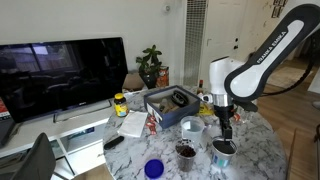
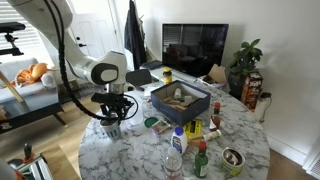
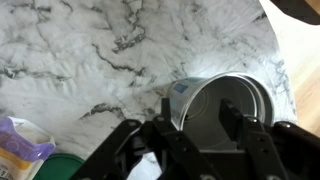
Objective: Empty the larger plastic cup into the silver cup then stack them
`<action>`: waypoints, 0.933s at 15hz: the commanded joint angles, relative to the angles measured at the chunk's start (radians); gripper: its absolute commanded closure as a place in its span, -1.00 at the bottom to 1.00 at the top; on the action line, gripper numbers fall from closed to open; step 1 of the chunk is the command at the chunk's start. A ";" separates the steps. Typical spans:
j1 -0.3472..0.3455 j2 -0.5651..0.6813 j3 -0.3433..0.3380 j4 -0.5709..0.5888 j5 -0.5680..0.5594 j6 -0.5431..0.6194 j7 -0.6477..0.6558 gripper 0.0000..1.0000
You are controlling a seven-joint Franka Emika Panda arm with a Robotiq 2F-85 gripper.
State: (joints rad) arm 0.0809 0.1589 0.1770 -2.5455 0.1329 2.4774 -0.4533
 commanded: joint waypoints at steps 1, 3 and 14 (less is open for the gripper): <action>0.004 0.033 -0.007 0.002 -0.034 0.022 0.040 -0.06; 0.005 0.046 -0.008 0.010 -0.041 0.017 0.059 -0.57; 0.012 0.055 -0.016 0.043 -0.098 -0.038 0.167 1.00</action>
State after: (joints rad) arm 0.0806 0.2207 0.1729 -2.5156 0.0765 2.4744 -0.3429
